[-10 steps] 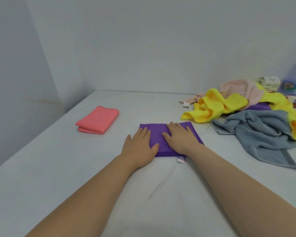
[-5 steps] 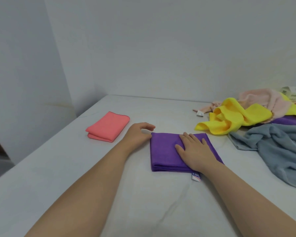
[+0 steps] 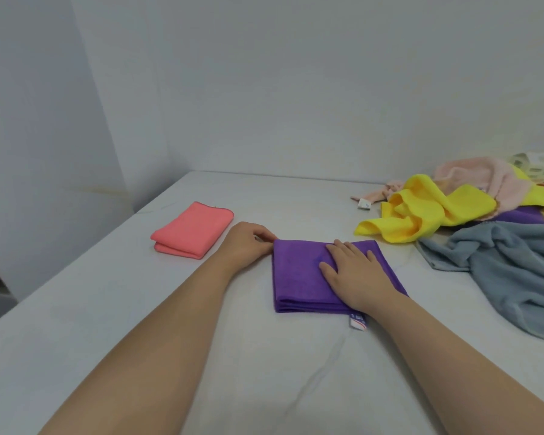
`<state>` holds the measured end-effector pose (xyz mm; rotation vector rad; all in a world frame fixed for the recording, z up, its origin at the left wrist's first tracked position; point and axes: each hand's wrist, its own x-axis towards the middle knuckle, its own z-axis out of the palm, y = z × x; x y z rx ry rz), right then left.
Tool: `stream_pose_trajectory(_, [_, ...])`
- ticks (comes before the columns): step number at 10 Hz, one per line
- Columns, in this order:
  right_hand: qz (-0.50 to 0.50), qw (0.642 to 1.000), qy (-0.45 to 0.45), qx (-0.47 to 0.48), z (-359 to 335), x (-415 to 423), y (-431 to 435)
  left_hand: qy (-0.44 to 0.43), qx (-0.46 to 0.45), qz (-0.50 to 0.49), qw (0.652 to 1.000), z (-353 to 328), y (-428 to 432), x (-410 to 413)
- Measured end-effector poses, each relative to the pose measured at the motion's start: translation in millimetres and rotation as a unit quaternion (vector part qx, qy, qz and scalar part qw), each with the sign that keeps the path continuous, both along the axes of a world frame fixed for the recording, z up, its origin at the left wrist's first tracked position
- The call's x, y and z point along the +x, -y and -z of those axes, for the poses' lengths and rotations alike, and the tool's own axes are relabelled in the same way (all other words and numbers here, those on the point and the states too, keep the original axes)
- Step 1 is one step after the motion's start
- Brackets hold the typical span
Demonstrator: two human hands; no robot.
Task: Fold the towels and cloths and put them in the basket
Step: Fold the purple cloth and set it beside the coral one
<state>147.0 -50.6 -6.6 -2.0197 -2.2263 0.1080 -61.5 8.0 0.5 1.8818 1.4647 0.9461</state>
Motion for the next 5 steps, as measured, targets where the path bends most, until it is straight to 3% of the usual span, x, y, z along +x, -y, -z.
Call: stream_pose_trajectory(5, [-0.002, 1.0, -0.002, -0.003, -0.5, 0.4, 0.4, -0.072, 0.034, -0.03, 0.996, 5.5, -7.7, 2.6])
